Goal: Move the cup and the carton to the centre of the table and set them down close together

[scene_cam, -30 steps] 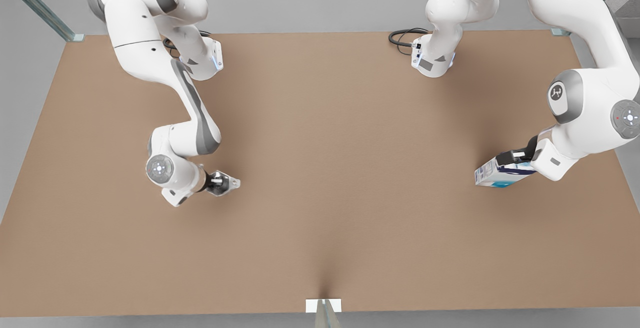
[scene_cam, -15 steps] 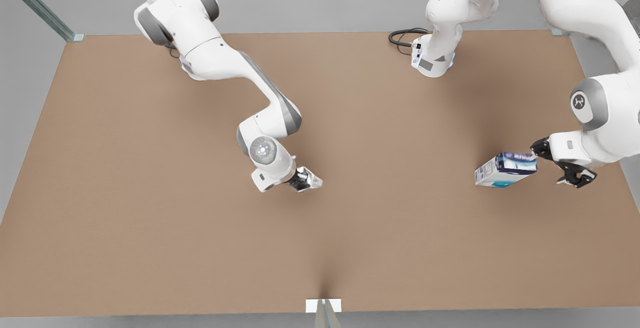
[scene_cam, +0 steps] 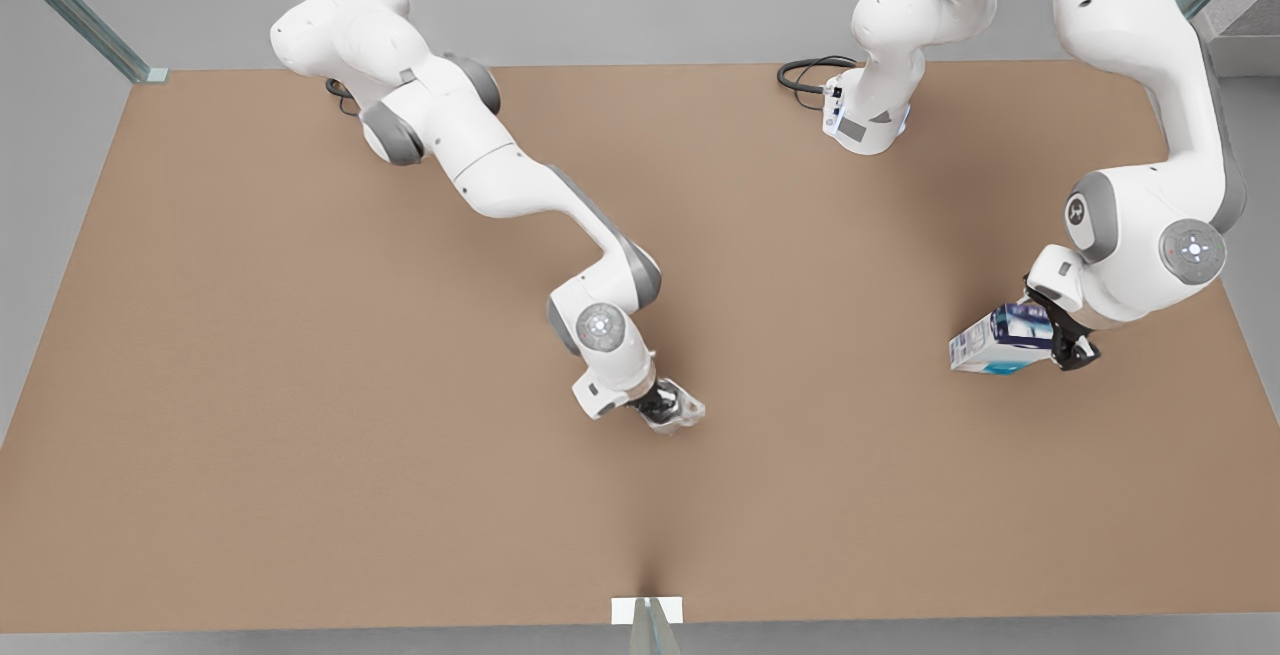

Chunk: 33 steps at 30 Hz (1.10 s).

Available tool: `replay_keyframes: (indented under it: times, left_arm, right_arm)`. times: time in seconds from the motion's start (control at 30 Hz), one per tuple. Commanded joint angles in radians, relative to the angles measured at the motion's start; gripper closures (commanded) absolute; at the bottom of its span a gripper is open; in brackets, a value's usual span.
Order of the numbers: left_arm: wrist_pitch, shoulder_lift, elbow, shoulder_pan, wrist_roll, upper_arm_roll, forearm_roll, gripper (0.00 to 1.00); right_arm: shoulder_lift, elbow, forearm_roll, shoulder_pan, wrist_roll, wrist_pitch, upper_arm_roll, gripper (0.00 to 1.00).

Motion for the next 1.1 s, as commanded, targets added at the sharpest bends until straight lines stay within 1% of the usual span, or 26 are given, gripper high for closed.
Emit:
replay_keyframes:
  times: [0.0, 0.1, 0.13, 0.23, 0.27, 0.43, 0.47, 0.5, 0.53, 0.6, 0.77, 1.07]
  left_arm:
    - [0.000, 0.004, 0.000, 0.000, 0.005, 0.000, 0.019, 0.00]
    - [-0.003, 0.015, 0.000, 0.000, 0.057, 0.000, 0.019, 0.00]
    - [-0.003, 0.021, 0.000, 0.002, 0.084, 0.000, 0.024, 0.00]
    - [-0.003, 0.024, 0.000, 0.002, 0.089, 0.000, 0.050, 0.00]
    - [-0.003, 0.028, 0.000, 0.002, 0.089, 0.000, 0.050, 0.00]
    - [-0.003, 0.056, 0.000, 0.014, 0.089, 0.000, 0.050, 0.00]
    - [-0.003, 0.064, 0.000, 0.014, 0.089, 0.000, 0.050, 0.00]
    - [-0.003, 0.070, 0.000, 0.014, 0.087, 0.000, 0.050, 0.00]
    - [-0.003, 0.070, 0.000, 0.014, 0.089, 0.000, 0.050, 0.00]
    - [-0.005, 0.071, -0.002, 0.014, 0.087, 0.000, 0.050, 0.00]
    - [-0.011, 0.076, -0.006, 0.014, 0.153, 0.000, 0.056, 0.00]
    - [-0.014, 0.096, -0.014, 0.014, 0.150, 0.002, 0.054, 0.00]
  right_arm:
    - [0.006, 0.000, -0.007, 0.003, 0.004, 0.011, 0.000, 0.79]
    - [0.007, -0.002, -0.007, 0.013, 0.004, 0.054, -0.005, 0.79]
    - [0.007, -0.002, -0.007, 0.033, 0.004, 0.054, -0.029, 0.79]
    - [0.012, -0.003, -0.008, 0.047, 0.001, 0.067, -0.051, 0.79]
    - [0.015, -0.005, -0.008, 0.062, 0.001, 0.069, -0.074, 0.79]
    - [0.027, -0.008, -0.008, 0.082, 0.003, 0.070, -0.092, 0.79]
    - [0.027, -0.009, -0.008, 0.084, 0.003, 0.070, -0.094, 0.74]
    - [0.027, -0.009, -0.008, 0.085, 0.004, 0.070, -0.094, 0.50]
    - [0.027, -0.009, -0.008, 0.089, 0.003, 0.070, -0.097, 0.40]
    - [0.029, -0.009, -0.008, 0.090, 0.004, 0.084, -0.104, 0.00]
    - [0.030, -0.011, -0.008, 0.098, 0.010, 0.098, -0.104, 0.00]
    - [0.027, -0.005, 0.041, 0.112, 0.013, 0.092, -0.103, 0.00]
